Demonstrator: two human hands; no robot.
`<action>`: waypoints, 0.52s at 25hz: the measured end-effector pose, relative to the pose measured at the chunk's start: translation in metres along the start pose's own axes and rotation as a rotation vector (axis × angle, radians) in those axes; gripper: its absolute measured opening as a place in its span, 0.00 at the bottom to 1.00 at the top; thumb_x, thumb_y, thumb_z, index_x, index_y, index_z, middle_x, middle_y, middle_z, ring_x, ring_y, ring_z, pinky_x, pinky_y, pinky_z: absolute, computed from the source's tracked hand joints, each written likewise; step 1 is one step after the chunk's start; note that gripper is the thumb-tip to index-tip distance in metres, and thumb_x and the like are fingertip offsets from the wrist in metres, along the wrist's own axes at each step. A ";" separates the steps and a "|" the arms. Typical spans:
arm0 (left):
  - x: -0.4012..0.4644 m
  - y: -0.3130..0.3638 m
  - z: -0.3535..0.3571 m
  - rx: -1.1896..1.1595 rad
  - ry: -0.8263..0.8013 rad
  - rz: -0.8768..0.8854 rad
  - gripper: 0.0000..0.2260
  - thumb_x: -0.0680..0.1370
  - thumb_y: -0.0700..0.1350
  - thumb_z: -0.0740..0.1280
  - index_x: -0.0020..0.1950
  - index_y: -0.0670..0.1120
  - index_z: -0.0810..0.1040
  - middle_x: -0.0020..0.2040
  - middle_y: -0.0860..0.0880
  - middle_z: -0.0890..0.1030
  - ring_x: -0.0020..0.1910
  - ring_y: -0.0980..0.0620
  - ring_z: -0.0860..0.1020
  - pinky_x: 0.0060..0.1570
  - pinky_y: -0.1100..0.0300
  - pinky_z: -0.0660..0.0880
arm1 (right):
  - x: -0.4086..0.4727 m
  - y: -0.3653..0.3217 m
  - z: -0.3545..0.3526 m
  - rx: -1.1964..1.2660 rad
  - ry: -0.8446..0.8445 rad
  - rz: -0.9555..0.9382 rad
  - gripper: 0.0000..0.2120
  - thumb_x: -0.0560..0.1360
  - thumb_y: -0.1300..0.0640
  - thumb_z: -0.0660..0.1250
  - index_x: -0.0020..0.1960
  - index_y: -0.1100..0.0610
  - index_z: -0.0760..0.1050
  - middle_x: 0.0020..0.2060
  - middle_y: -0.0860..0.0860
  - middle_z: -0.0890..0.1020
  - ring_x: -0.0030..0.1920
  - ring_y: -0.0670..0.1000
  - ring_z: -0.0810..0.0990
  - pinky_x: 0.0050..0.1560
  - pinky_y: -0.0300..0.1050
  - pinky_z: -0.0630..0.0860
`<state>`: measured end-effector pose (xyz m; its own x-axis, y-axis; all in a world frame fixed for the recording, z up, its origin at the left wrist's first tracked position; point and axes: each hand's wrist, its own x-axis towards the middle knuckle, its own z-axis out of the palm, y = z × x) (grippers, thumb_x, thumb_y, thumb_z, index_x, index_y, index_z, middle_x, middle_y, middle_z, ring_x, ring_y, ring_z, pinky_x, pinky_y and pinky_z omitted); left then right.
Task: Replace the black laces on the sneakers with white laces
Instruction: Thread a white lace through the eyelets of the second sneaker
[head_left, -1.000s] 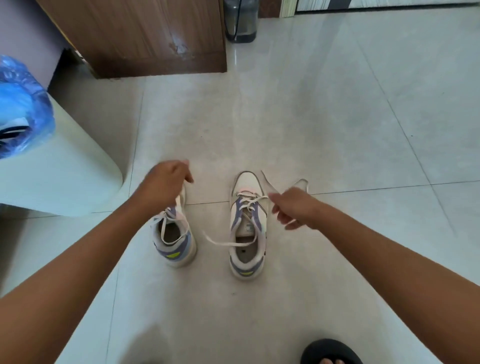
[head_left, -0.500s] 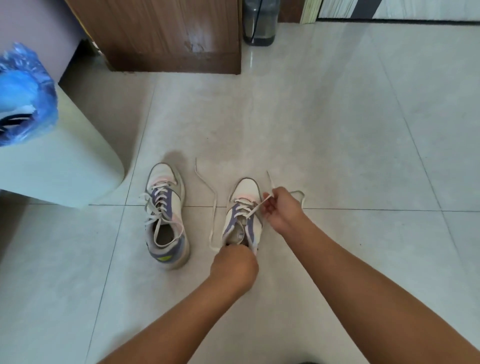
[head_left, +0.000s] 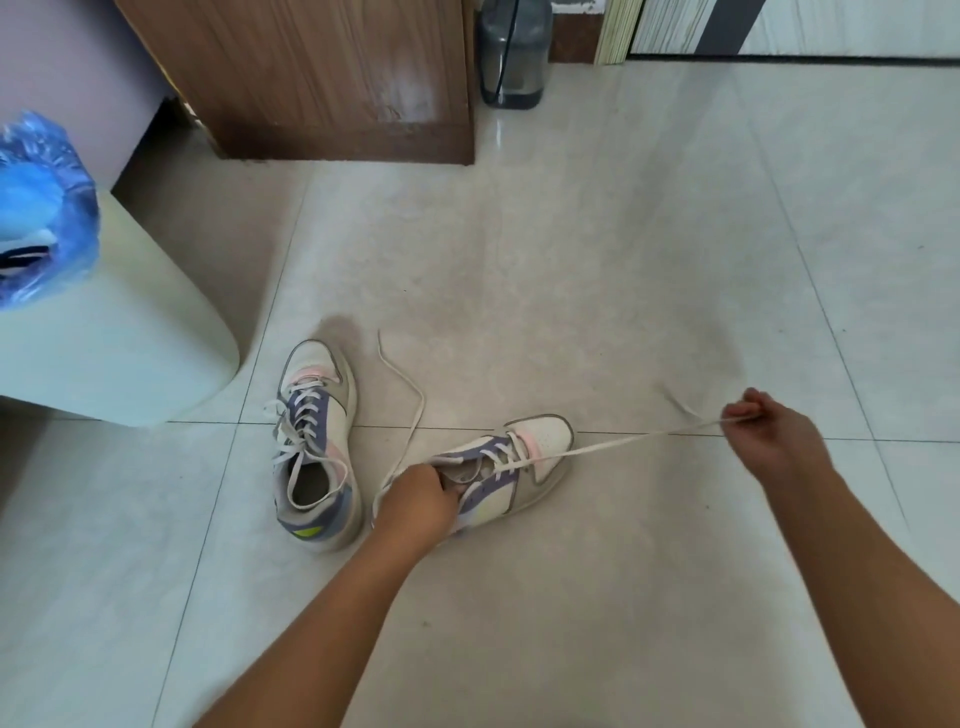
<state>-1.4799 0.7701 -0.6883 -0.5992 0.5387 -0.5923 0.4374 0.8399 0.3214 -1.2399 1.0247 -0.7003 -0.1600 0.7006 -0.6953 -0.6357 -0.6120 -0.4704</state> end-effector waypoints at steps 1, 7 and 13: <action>-0.003 0.002 -0.002 -0.114 0.017 -0.009 0.12 0.78 0.46 0.62 0.49 0.39 0.81 0.45 0.42 0.81 0.49 0.42 0.79 0.44 0.57 0.72 | 0.003 -0.017 -0.011 -0.028 0.040 -0.014 0.20 0.52 0.73 0.65 0.39 0.58 0.63 0.23 0.49 0.72 0.20 0.43 0.66 0.25 0.30 0.65; -0.016 0.009 -0.005 -0.889 0.139 -0.305 0.08 0.74 0.43 0.70 0.37 0.41 0.81 0.33 0.41 0.81 0.37 0.41 0.80 0.39 0.51 0.79 | 0.006 -0.089 -0.067 -0.214 0.126 -0.064 0.18 0.54 0.66 0.70 0.38 0.57 0.64 0.16 0.47 0.64 0.18 0.42 0.61 0.25 0.30 0.63; -0.001 0.036 -0.008 -1.459 -0.207 -0.465 0.11 0.79 0.41 0.65 0.59 0.52 0.78 0.48 0.55 0.81 0.45 0.59 0.80 0.52 0.56 0.75 | -0.012 -0.094 -0.069 -0.674 0.083 -0.042 0.14 0.63 0.52 0.76 0.41 0.55 0.74 0.27 0.51 0.69 0.18 0.44 0.61 0.18 0.33 0.62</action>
<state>-1.4687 0.8001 -0.6705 -0.3377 0.3054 -0.8903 -0.8421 0.3245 0.4307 -1.1262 1.0488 -0.6845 -0.0701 0.7148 -0.6958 -0.0265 -0.6986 -0.7150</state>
